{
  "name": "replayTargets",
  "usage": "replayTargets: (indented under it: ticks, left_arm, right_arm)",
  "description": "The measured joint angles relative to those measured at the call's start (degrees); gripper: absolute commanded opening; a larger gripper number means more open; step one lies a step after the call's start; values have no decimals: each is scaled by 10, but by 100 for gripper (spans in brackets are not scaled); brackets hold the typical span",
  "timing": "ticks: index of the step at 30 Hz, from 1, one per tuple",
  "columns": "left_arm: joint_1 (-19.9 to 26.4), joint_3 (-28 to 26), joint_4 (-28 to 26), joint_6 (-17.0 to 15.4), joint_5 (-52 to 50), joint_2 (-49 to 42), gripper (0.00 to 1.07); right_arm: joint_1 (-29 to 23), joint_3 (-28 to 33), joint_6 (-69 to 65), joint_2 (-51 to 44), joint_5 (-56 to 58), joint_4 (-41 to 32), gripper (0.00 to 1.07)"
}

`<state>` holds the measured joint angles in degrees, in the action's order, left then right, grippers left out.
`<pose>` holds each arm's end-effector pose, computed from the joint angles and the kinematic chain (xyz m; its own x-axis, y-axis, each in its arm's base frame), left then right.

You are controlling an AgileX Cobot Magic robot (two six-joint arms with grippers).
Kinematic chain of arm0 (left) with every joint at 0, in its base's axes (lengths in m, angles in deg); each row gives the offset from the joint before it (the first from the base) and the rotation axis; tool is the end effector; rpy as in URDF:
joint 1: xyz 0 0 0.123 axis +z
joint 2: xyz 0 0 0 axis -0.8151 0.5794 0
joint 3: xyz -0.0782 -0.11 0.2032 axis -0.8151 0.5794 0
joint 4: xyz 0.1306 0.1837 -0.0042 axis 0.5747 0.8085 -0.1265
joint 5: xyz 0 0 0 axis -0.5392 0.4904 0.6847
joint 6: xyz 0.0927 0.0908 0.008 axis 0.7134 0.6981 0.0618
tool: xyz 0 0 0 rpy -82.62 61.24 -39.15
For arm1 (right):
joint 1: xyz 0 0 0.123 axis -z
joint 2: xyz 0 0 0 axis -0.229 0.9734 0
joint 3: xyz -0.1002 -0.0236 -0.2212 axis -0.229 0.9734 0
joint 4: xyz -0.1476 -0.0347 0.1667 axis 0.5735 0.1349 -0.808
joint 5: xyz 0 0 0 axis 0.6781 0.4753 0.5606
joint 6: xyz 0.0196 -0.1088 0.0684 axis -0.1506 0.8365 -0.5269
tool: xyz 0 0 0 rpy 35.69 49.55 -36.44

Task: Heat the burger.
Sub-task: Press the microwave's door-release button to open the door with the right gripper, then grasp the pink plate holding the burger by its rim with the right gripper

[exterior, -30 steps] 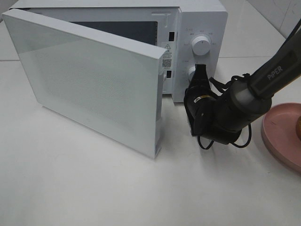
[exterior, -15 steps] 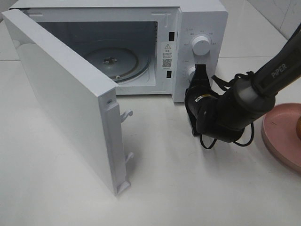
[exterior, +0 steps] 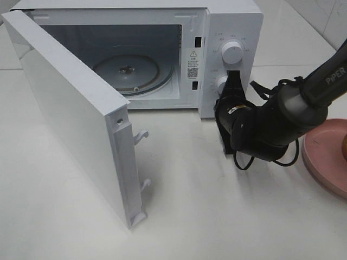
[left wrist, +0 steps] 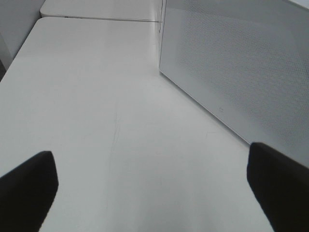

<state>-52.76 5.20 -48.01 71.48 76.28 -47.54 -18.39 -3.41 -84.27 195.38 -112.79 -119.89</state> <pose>0.0449 -0.0072 0.2518 -0.4434 -0.0575 -0.8945 0.0088 0.9976 -0.0685 0.3508 0.1298 0.0648 0.0954 0.9952 -0.0231 0.3815 -0.0151 0.9242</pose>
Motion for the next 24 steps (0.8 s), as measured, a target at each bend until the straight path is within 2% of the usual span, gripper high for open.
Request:
replayTargets:
  ticks: [13,18,21,23,24]
  left_arm:
    - [0,0,0,0,0,0,100]
    - [0,0,0,0,0,0,100]
    - [0,0,0,0,0,0,100]
    - [0,0,0,0,0,0,100]
    - [0,0,0,0,0,0,100]
  right_arm:
    - [-1,83,77,-92,68,17,0]
    - [-1,101,105,-124,107,52,0]
    - [-1,107,131,-147,146,86,0]
    - [1,108,175,-173,209,141,1]
    - [1,108,175,-173,209,141,1]
